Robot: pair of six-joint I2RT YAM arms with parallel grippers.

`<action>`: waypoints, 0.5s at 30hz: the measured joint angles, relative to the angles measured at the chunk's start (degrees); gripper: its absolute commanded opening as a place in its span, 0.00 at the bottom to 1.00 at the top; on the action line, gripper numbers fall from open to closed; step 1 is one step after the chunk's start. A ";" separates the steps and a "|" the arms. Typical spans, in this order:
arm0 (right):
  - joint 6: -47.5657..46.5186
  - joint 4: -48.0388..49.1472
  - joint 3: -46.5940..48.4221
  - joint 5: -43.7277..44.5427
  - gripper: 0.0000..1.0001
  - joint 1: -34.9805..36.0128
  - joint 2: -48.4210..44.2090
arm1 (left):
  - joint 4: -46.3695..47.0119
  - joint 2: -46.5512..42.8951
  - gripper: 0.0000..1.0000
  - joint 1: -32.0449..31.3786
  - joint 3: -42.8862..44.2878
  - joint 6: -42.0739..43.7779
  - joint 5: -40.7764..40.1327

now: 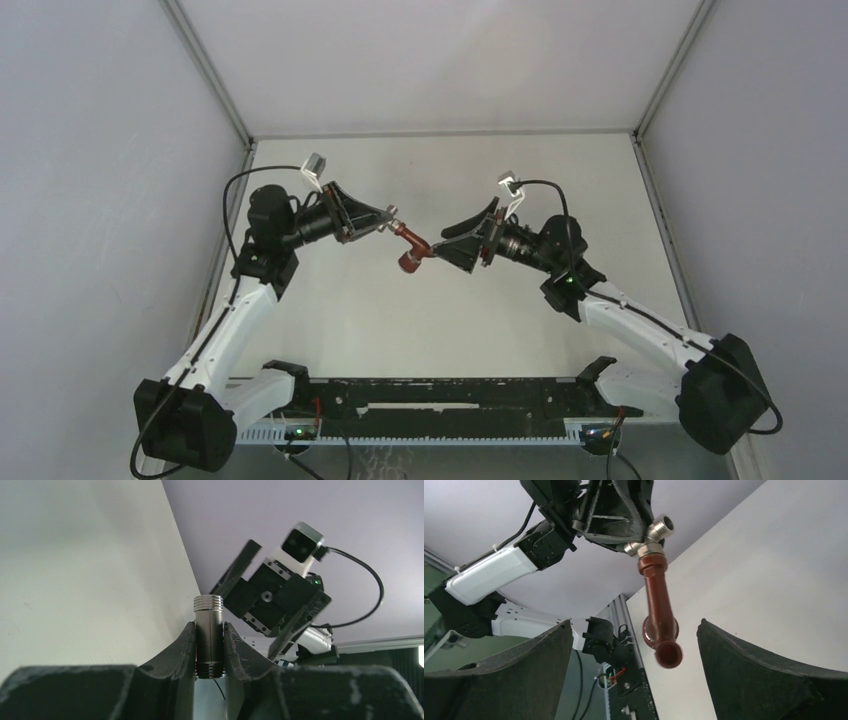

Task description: Install the water faucets

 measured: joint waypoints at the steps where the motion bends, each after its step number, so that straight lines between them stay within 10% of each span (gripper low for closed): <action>1: 1.01 1.53 0.00 -0.63 1.00 0.13 1.36 | 0.17 -0.31 0.00 0.00 0.00 0.07 0.35; 6: 4.35 5.95 0.00 -1.86 0.90 1.92 7.50 | 0.17 -1.03 0.00 -0.42 0.00 0.52 1.09; 15: 7.13 12.92 0.00 -5.05 0.34 5.57 12.72 | -2.05 -2.69 0.00 -2.23 0.00 2.60 1.62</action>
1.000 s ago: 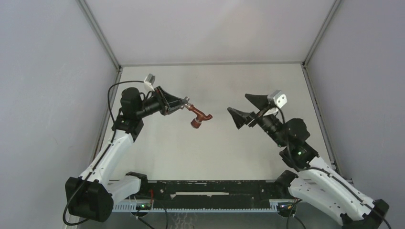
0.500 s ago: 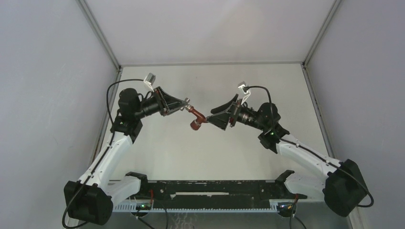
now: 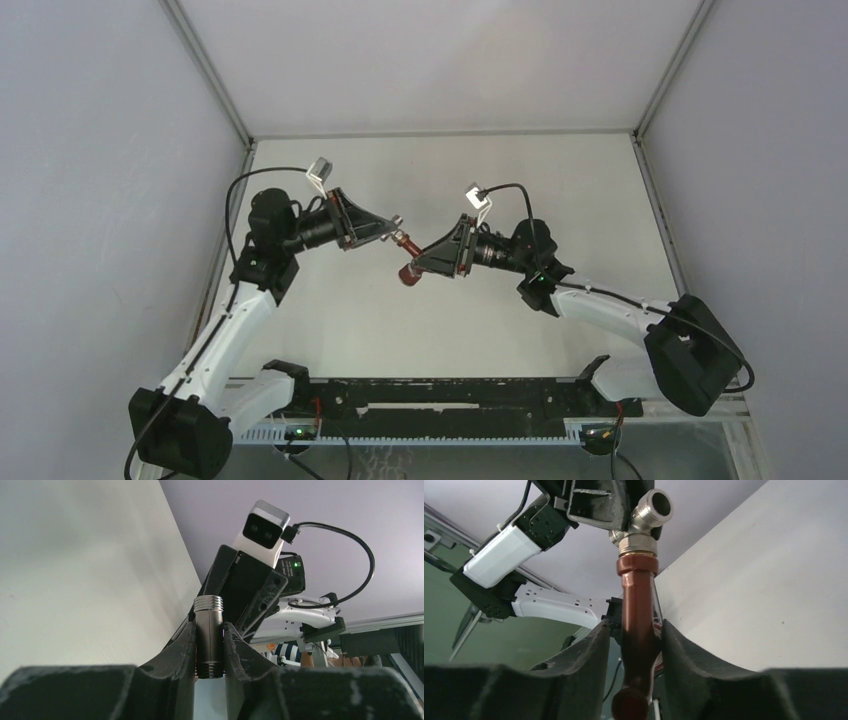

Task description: Install the water faucets

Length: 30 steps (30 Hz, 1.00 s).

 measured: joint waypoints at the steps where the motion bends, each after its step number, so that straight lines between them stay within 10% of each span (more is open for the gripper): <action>1: 0.02 0.22 0.00 -0.02 0.24 -0.02 0.33 | -0.33 0.00 0.00 -0.11 0.00 0.20 0.15; 2: 0.17 0.28 -0.02 -0.04 0.01 0.00 0.66 | -0.52 0.02 0.00 -0.20 0.00 0.20 0.39; 6: 0.61 1.18 -0.33 0.44 0.00 -0.44 2.60 | -2.58 0.13 0.04 -0.22 0.02 0.20 -0.96; 11: 2.73 1.64 -0.39 -0.52 0.00 -1.22 3.10 | -3.74 0.17 0.95 -0.26 0.02 1.46 -1.81; 12: 3.02 1.11 -0.48 -0.17 0.00 -1.66 2.84 | -4.76 0.17 0.99 -0.33 0.26 2.05 -2.25; 30: -1.64 -28.87 -14.10 26.75 0.00 -38.77 -17.57 | -26.93 -3.76 1.00 -0.50 5.70 14.82 -26.53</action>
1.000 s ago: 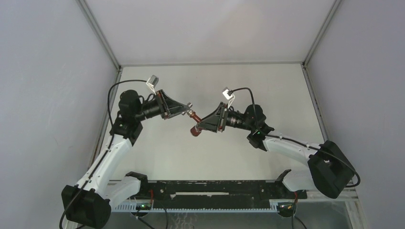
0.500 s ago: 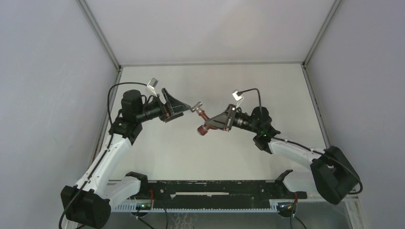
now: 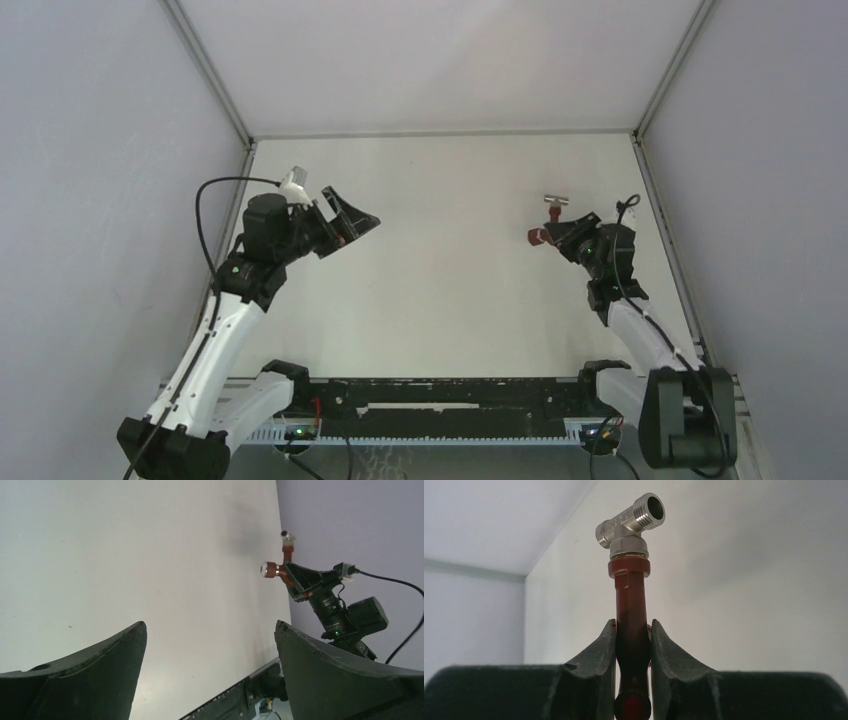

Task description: Install the water faucets

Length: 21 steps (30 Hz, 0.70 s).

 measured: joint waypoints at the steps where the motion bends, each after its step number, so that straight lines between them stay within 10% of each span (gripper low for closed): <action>1: -0.13 0.11 0.00 -0.02 0.00 -2.12 1.84 | -0.48 -0.92 1.00 0.00 -0.02 0.33 -1.77; 8: -1.29 1.31 -0.24 0.83 0.10 -10.78 14.12 | -1.60 -5.70 1.00 0.00 -0.07 1.92 -8.33; 21: -3.43 -6.16 6.12 3.91 0.99 -16.87 17.77 | -6.51 -2.58 1.00 0.00 0.37 3.87 -11.04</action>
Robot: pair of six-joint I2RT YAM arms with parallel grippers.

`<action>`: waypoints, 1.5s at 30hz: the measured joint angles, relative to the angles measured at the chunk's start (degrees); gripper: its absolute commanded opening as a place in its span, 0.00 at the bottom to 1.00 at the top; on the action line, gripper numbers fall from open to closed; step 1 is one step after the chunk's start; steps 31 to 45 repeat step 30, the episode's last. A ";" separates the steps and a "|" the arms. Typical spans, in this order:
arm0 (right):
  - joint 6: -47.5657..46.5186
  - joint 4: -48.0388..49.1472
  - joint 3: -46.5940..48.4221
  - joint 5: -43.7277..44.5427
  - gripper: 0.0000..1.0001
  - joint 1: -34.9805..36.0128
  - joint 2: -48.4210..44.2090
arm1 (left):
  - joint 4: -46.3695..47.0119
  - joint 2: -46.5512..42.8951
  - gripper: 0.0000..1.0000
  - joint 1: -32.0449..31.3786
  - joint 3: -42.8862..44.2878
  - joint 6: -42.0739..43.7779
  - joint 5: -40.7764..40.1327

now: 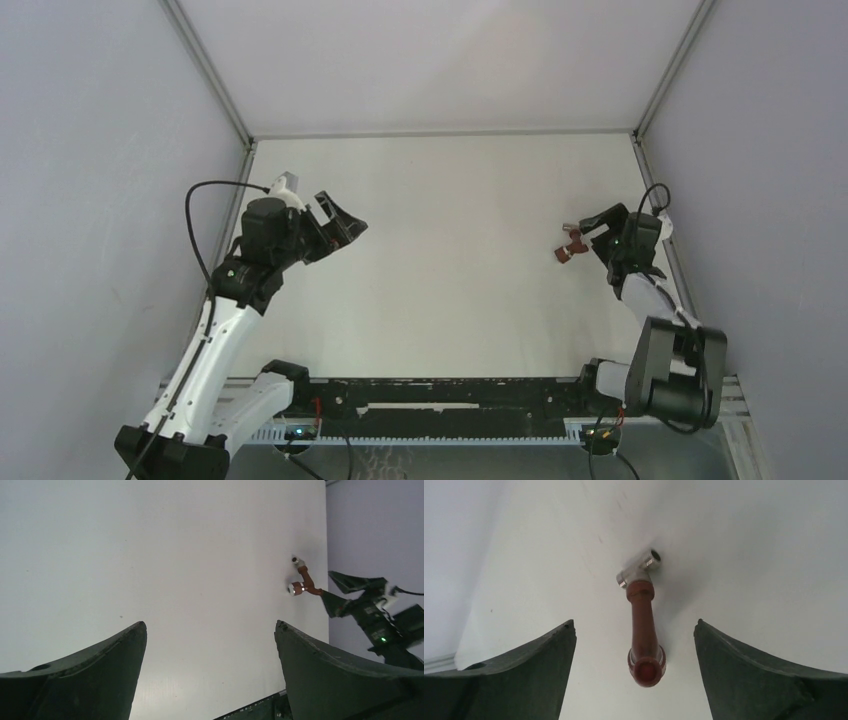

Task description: Install the water faucets

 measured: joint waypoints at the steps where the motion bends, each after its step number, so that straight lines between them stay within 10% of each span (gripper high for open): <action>1: -0.26 -2.05 0.57 1.73 0.99 0.13 -2.14 | -0.63 0.00 1.00 0.00 0.31 0.07 -0.85; 15: -13.22 -25.70 22.56 19.50 1.00 18.91 -28.39 | -2.60 -4.11 1.00 0.00 4.13 2.49 -8.74; 45: -10.91 -39.36 25.07 28.76 0.99 20.44 -26.64 | -1.55 -6.51 1.00 0.00 4.13 3.50 -10.64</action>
